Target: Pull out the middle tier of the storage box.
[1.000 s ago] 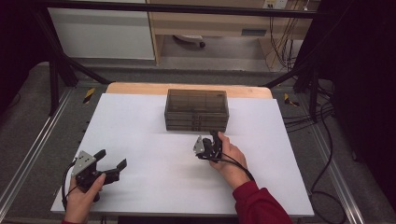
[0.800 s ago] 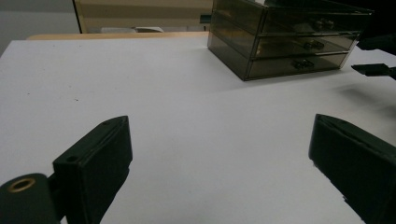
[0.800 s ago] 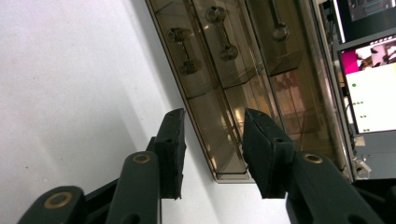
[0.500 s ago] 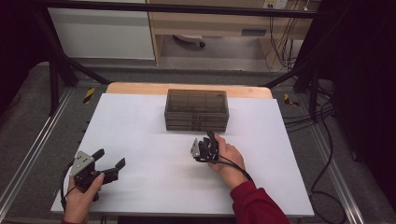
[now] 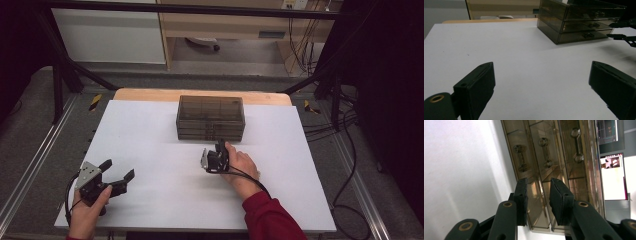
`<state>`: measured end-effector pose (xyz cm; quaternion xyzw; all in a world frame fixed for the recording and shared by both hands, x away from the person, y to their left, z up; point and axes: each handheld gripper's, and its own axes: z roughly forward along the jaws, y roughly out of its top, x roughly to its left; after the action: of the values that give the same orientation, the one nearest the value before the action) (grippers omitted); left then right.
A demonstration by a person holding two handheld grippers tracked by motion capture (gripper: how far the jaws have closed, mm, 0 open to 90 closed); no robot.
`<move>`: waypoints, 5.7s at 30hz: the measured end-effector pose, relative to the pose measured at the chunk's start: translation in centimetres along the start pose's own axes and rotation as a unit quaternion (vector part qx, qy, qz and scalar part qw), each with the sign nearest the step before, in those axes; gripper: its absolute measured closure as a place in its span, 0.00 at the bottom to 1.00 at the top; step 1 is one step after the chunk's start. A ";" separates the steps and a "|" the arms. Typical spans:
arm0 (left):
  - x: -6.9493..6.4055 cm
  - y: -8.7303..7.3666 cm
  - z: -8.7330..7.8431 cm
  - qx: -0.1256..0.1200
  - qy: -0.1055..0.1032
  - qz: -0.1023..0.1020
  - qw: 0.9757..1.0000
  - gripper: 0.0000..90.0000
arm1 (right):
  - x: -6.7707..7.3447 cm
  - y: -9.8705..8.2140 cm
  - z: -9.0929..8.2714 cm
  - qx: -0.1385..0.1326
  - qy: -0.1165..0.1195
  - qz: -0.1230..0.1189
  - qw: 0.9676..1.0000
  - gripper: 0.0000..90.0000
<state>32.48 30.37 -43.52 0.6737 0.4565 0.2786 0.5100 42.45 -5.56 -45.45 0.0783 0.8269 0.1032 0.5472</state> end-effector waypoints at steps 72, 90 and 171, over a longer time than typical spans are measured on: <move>-0.1 -0.1 0.2 0.010 -0.002 0.010 1.000 0.09 | 0.8 2.4 3.1 0.012 -0.065 -0.110 0.992 0.89; 0.0 -0.1 0.1 0.012 0.003 0.008 1.000 0.10 | 1.2 2.4 0.8 0.012 -0.046 -0.113 0.992 0.90; -0.1 -0.2 0.2 0.020 0.003 0.013 1.000 0.09 | -8.3 -4.9 -1.9 -0.089 0.318 0.218 0.918 0.34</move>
<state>32.57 30.16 -43.76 0.6889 0.4547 0.2777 0.4915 43.90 -12.46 -38.59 0.1704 0.9072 0.3128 0.2237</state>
